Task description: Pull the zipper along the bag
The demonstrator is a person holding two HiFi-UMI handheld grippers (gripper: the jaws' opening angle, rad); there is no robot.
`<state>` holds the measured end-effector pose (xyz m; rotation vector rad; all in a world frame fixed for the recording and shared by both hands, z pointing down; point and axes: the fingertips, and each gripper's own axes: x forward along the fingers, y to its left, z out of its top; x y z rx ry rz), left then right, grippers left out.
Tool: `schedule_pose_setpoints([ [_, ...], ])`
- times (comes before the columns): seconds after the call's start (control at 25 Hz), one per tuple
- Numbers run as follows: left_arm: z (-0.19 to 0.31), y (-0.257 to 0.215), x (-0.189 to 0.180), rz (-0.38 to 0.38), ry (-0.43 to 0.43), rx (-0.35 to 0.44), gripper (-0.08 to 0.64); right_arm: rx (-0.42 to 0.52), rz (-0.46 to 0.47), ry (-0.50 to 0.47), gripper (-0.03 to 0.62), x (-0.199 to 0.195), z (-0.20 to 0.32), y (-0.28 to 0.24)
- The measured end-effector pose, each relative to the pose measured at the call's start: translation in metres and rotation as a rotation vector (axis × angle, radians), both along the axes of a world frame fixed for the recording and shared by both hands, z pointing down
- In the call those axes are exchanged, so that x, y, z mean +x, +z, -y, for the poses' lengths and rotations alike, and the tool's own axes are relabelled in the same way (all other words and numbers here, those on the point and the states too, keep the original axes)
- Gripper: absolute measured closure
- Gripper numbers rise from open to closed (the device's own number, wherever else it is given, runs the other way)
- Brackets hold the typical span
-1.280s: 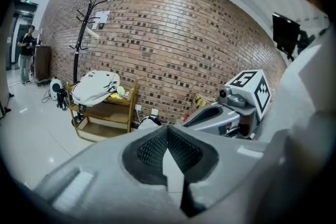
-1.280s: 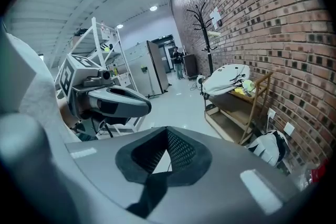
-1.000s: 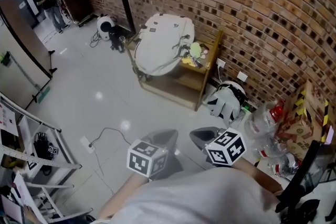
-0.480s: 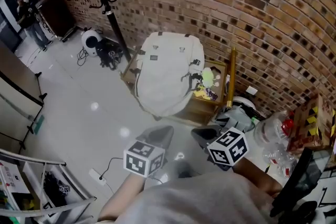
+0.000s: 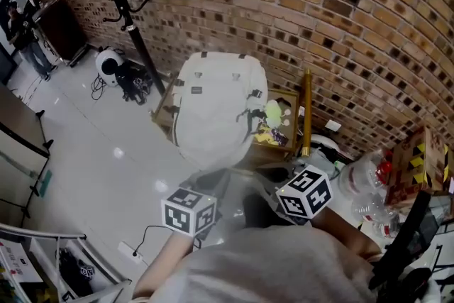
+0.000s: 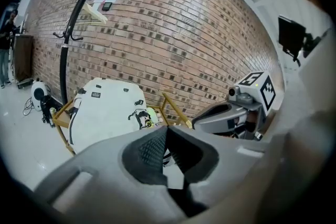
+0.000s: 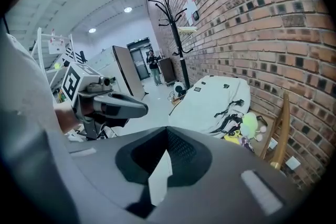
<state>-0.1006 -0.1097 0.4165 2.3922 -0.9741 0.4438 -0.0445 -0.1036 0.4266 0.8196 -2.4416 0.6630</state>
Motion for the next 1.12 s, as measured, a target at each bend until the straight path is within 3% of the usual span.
schedule_pose_setpoints([
  [0.2,0.031,0.002,0.005,0.033,0.004,0.016,0.558,0.002,0.022,0.008,0.594,0.007,0.036,0.003],
  [0.68,0.143,0.046,0.037,0.097,0.039,-0.058,0.558,-0.097,0.059,0.002,0.595,0.027,0.131,0.04],
  [0.76,0.159,0.062,0.045,0.129,0.069,-0.076,0.501,-0.119,0.069,0.003,0.594,0.03,0.143,0.048],
  [0.96,0.194,0.104,0.058,0.213,0.106,-0.13,0.471,-0.184,0.079,0.013,0.595,0.038,0.166,0.072],
  [1.12,0.218,0.132,0.07,0.317,0.156,-0.099,0.382,-0.216,0.083,0.032,0.595,0.044,0.179,0.086],
])
